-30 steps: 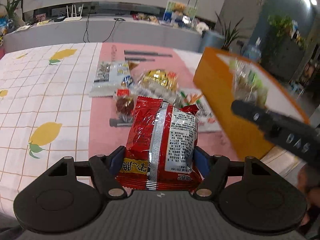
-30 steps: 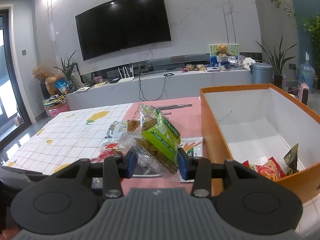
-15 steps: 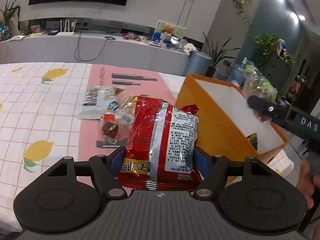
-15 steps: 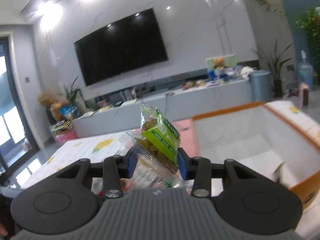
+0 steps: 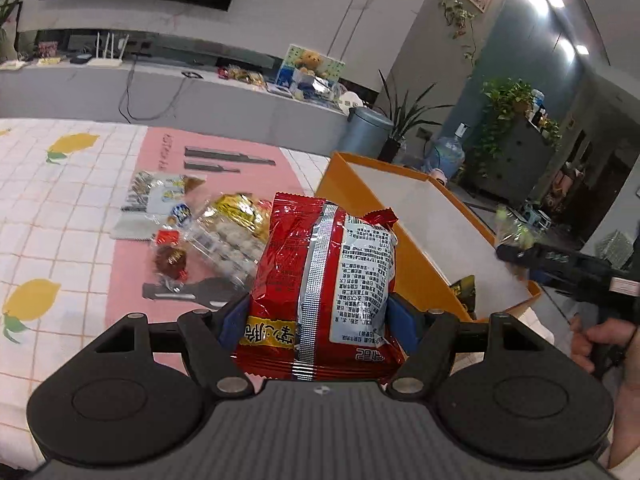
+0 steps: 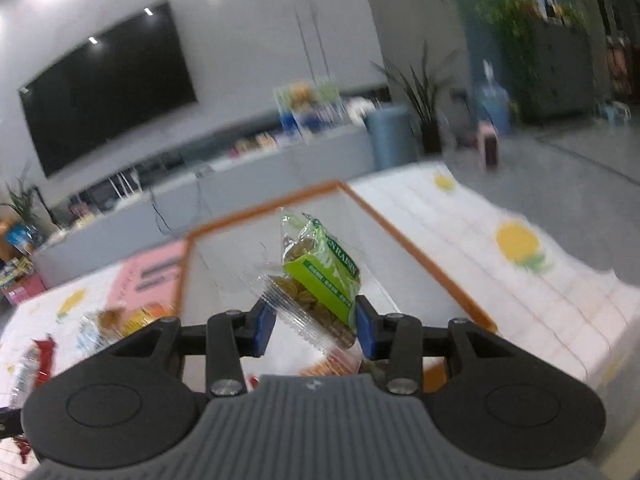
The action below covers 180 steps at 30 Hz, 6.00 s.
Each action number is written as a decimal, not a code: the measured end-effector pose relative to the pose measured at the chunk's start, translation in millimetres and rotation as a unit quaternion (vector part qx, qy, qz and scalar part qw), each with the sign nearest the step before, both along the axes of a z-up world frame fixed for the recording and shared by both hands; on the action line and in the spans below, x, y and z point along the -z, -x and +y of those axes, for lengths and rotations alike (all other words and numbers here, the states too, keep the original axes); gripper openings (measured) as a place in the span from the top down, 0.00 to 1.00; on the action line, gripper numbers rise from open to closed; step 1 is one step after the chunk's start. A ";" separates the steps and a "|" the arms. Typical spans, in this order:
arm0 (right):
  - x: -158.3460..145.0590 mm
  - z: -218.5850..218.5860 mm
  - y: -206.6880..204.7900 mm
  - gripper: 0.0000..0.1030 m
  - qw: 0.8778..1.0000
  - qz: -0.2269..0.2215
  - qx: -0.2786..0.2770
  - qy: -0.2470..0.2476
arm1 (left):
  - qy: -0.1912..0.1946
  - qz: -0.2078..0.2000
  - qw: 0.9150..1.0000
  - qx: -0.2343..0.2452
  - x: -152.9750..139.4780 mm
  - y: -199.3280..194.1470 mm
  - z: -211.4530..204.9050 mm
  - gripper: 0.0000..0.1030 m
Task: Organize snacks
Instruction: 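Carry the green bag into the orange box and open the right tool, then lower the red bag into the orange box and open the left tool, then move both tools back from the box to the snack pile, then grasp the clear tray of white balls with the right tool while left grasps the small red bag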
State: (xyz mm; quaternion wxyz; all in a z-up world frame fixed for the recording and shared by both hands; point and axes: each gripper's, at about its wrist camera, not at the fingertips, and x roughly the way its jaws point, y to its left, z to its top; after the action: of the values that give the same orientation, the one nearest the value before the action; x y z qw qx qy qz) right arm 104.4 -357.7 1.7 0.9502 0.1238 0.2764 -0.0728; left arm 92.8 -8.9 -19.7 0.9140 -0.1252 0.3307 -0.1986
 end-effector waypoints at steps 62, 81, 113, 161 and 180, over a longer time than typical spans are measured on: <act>-24.4 -31.6 24.1 0.25 0.989 -0.101 0.101 -0.025 | -0.083 -0.030 0.987 0.132 -22.3 -63.2 -180.8 0.19; -23.8 -34.6 24.2 0.25 0.989 -0.098 0.100 -0.036 | -0.160 -0.019 0.978 0.129 8.9 -76.9 -209.2 0.19; -26.1 -15.5 25.7 0.25 0.992 -0.117 0.052 -0.017 | -0.140 -0.033 0.988 0.048 -32.6 -37.7 -140.0 0.06; 69.6 195.7 -43.5 0.54 0.953 -0.057 -0.276 0.112 | -0.107 0.047 0.978 -0.172 25.6 -25.8 59.5 0.06; 118.2 215.4 -111.4 0.08 0.939 -0.009 -0.310 0.149 | -0.095 0.088 0.975 -0.178 40.4 -40.6 62.0 0.06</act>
State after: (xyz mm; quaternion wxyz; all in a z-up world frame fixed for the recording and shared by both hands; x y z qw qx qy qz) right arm 215.8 -142.2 -116.5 0.9358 -0.1103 0.2781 0.1863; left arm 133.4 53.0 -60.1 0.9097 -0.1122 0.3997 0.0114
